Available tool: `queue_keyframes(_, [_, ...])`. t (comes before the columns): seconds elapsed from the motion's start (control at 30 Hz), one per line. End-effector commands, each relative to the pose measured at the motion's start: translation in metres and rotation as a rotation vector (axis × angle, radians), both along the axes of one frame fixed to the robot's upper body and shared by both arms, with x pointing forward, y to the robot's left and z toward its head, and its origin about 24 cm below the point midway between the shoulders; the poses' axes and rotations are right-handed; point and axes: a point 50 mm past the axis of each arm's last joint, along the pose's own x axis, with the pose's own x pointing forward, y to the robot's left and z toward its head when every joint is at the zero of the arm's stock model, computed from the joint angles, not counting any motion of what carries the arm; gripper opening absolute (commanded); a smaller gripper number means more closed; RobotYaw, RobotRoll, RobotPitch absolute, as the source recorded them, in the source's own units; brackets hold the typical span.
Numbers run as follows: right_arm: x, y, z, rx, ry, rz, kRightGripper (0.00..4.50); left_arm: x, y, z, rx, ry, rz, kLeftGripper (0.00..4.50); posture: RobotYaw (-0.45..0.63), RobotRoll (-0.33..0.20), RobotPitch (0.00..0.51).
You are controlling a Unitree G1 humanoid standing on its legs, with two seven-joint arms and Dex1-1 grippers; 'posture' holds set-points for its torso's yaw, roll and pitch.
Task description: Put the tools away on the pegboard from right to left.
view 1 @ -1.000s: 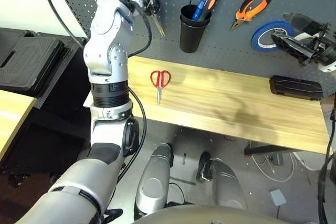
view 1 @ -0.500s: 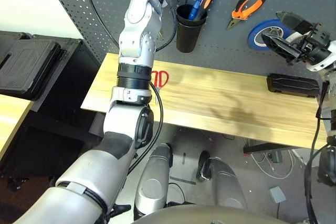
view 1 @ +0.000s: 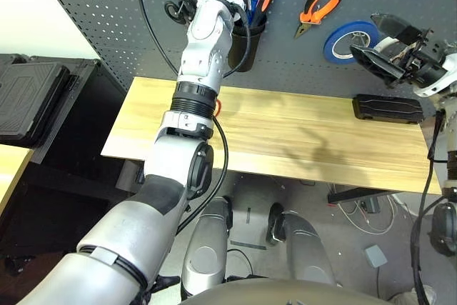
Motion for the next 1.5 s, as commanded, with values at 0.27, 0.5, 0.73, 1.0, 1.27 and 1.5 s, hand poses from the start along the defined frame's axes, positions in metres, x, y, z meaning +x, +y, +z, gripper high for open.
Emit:
queue_keyframes(0.27, [0.000,0.005,-0.001,-0.006,0.003,0.012,4.50,0.002,-0.004,-0.018,0.116,0.013,0.029,0.82,0.13,0.000,0.168])
queue_keyframes(0.5, [0.001,0.005,-0.001,-0.004,0.001,0.020,4.50,0.002,0.000,-0.032,0.165,0.035,0.060,0.82,0.14,0.000,0.167])
queue_keyframes(0.73, [0.003,0.005,-0.001,0.001,0.000,0.024,4.50,0.000,0.004,-0.037,0.174,0.047,0.084,0.82,0.15,0.000,0.166])
queue_keyframes(1.0, [0.005,0.005,-0.003,0.000,0.006,0.030,4.50,-0.003,0.008,-0.033,0.163,0.027,0.083,3.87,0.17,0.000,0.168])
queue_keyframes(1.27, [0.008,0.013,-0.006,0.007,0.007,0.061,4.50,-0.021,0.018,-0.002,0.155,-0.106,0.123,4.45,0.18,0.000,0.165])
queue_keyframes(1.5, [0.006,0.019,-0.009,0.027,0.014,0.086,4.50,-0.056,0.045,0.006,0.203,-0.154,0.154,4.45,0.19,0.000,0.175])
